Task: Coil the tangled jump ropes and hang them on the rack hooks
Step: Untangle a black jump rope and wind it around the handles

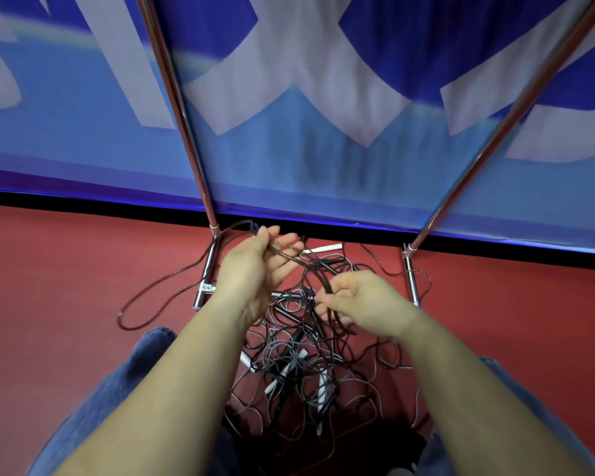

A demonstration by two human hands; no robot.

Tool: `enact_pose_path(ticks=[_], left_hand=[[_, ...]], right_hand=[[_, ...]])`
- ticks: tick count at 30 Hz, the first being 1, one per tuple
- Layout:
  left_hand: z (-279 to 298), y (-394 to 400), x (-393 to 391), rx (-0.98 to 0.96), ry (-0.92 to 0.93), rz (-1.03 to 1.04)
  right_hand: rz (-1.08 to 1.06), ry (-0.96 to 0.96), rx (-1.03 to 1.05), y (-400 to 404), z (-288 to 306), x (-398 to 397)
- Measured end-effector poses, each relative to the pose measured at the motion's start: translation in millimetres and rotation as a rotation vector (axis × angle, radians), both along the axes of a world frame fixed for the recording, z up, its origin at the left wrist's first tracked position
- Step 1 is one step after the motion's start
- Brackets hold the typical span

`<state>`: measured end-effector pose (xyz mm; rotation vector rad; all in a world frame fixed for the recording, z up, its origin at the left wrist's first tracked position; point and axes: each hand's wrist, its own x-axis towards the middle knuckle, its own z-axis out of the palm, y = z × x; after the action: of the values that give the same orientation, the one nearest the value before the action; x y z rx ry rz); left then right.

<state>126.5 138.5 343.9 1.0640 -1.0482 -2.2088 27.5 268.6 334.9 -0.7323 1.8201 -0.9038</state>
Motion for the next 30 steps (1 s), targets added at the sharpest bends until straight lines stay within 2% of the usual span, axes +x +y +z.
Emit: enact_pose_path(ticks=[2, 4, 6, 8, 12, 14, 15, 18, 21, 26, 30], left_hand=[[-10, -2, -2, -0.123, -0.072, -0.152], [-14, 8, -6, -0.231, -0.214, -0.402], [-41, 12, -10, -0.201, -0.279, -0.585], [-31, 22, -4, -0.243, -0.275, -0.766], [-21, 27, 3, -0.549, -0.252, -0.896], [-22, 27, 5, -0.668, -0.316, -0.889], [-24, 27, 4, -0.671, -0.331, -0.847], [-17, 26, 2, -0.479, -0.202, -0.675], [-12, 25, 2, -0.351, -0.107, -0.729], [-11, 30, 3, -0.33, -0.133, -0.874], [-10, 25, 4, -0.384, -0.155, -0.767]], right_hand=[[-0.154, -0.228, -0.085, -2, 10, 0], [-0.334, -0.454, -0.211, -3, 19, -5], [-0.541, -0.642, -0.347, -3, 24, -12], [-0.707, -0.72, -0.409, -3, 26, -20], [-0.827, -0.662, -0.434, 2, 24, -30], [-0.856, -0.622, -0.45, 5, 23, -35], [-0.842, -0.602, -0.452, 5, 23, -35], [-0.704, -0.508, -0.386, 4, 19, -29], [-0.722, -0.465, -0.4, -1, 16, -22], [-0.72, -0.358, -0.414, -2, 15, -22], [-0.601, -0.32, -0.293, 0, 14, -22]])
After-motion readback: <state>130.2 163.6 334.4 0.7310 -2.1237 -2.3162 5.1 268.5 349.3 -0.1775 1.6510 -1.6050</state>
